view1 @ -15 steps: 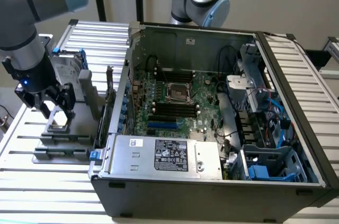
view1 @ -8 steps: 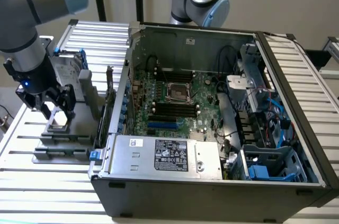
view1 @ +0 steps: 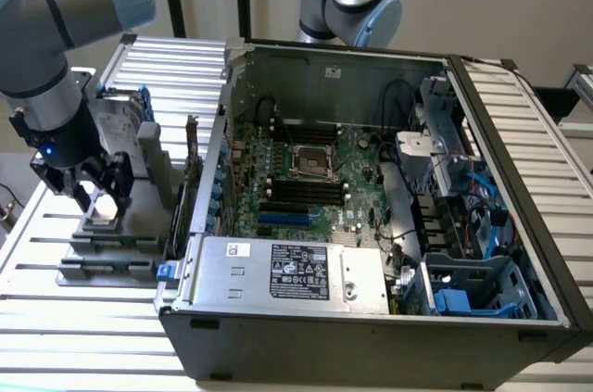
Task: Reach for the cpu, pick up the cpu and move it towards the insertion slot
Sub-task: 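Pick up the cpu and move it towards the insertion slot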
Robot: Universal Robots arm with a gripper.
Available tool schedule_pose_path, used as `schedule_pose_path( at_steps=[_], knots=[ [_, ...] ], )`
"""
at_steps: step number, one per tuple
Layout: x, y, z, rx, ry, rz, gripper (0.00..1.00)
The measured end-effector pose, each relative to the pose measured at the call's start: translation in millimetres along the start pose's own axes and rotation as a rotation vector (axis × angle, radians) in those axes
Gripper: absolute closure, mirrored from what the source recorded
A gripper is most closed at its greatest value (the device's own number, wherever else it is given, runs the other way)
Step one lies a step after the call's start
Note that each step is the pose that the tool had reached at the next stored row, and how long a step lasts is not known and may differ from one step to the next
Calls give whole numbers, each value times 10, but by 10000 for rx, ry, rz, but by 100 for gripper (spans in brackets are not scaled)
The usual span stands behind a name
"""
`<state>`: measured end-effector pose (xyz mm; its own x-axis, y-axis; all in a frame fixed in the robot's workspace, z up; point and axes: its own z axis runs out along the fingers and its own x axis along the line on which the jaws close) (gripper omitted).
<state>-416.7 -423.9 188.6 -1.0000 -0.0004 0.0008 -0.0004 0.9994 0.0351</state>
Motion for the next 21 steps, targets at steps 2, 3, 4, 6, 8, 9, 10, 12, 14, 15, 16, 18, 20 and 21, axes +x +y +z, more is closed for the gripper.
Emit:
schedule_pose_path(
  at_steps=[2, 3, 4, 6, 8, 9, 10, 12, 14, 15, 16, 18, 20, 21],
  knots=[
    [3, 2, 11, -1, -2, 20, 29],
    [3, 3, 17, -2, -4, 30, 29],
    [3, 4, 21, -2, -4, 39, 29],
    [5, 5, 26, 0, -2, 54, 29],
    [6, 5, 29, 0, -2, 64, 29],
    [6, 6, 31, -1, -4, 69, 29],
    [7, 6, 34, -1, -5, 73, 29],
    [8, 7, 39, -1, -5, 78, 29],
    [10, 7, 43, -1, -4, 80, 29],
    [11, 7, 46, -1, -5, 81, 29],
    [11, 7, 48, -1, -5, 81, 29],
    [12, 7, 50, 0, -4, 80, 29],
    [13, 7, 52, 0, -3, 81, 31],
    [12, 7, 54, -1, -4, 81, 31]
  ],
)
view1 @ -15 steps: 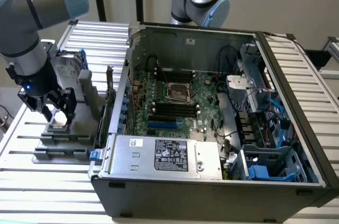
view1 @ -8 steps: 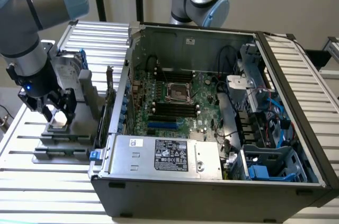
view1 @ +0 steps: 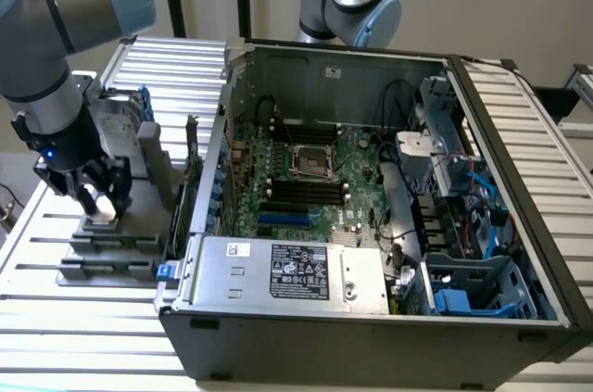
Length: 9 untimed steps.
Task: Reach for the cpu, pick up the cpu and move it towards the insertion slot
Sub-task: 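Pick up the cpu and move it towards the insertion slot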
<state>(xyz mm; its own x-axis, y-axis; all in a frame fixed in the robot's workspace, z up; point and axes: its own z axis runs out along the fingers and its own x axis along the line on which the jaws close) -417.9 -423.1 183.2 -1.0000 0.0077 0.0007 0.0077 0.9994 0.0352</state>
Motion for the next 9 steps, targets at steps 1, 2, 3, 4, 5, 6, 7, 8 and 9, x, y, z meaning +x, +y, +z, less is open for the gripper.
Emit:
schedule_pose_path(
  at_steps=[1, 2, 3, 4, 5, 6, 7, 8, 9],
  knots=[
    [0, 0, 1, 0, 1, 0, 37],
    [0, 0, 1, 1, 2, 0, 44],
    [0, 0, 2, 1, 2, 0, 44],
    [0, 0, 2, 1, 2, 0, 45],
    [0, 0, 3, 1, 2, 0, 45],
    [0, 0, 3, 0, 3, 0, 45],
    [0, 1, 1, -8, 8, 1, 45],
    [0, 1, -10, -21, 13, 2, 45],
    [0, 2, -37, -28, 25, 2, 45]
  ],
)
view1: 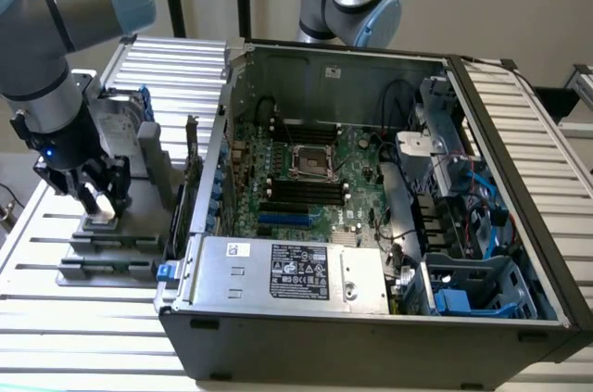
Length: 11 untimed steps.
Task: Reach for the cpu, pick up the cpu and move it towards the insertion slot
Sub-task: 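Pick up the cpu and move it towards the insertion slot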
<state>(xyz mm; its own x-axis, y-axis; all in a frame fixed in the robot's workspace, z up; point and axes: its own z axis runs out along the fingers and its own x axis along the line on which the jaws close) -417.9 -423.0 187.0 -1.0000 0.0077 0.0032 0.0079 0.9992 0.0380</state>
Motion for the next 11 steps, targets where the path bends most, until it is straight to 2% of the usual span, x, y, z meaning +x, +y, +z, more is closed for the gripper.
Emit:
schedule_pose_path(
  at_steps=[6, 11],
  knots=[
    [-15, 9, -267, -2, 34, 1, 45],
    [-90, 17, -497, -23, 49, -18, 45]
  ],
)
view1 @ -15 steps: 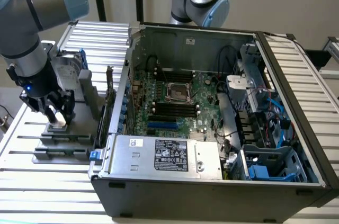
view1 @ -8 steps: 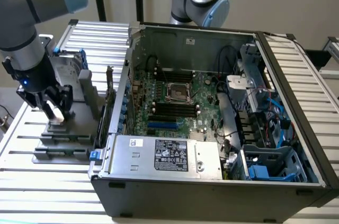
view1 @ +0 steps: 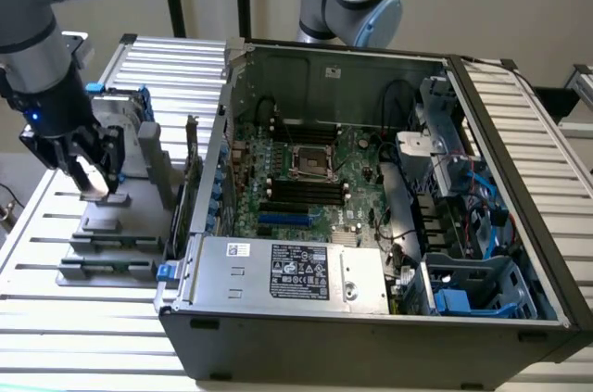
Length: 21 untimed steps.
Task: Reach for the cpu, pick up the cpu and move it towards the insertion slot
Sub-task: 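Pick up the cpu and move it towards the insertion slot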
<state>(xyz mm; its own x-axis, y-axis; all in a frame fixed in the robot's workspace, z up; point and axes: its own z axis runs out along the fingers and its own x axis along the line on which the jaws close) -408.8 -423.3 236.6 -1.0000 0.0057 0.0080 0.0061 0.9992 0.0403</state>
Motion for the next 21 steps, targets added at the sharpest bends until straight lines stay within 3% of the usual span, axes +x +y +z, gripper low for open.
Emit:
schedule_pose_path(
  at_steps=[13, 21],
  knots=[
    [-274, -7, -595, -7, 31, -86, 45],
    [-538, -7, -961, -98, 68, -175, 45]
  ],
)
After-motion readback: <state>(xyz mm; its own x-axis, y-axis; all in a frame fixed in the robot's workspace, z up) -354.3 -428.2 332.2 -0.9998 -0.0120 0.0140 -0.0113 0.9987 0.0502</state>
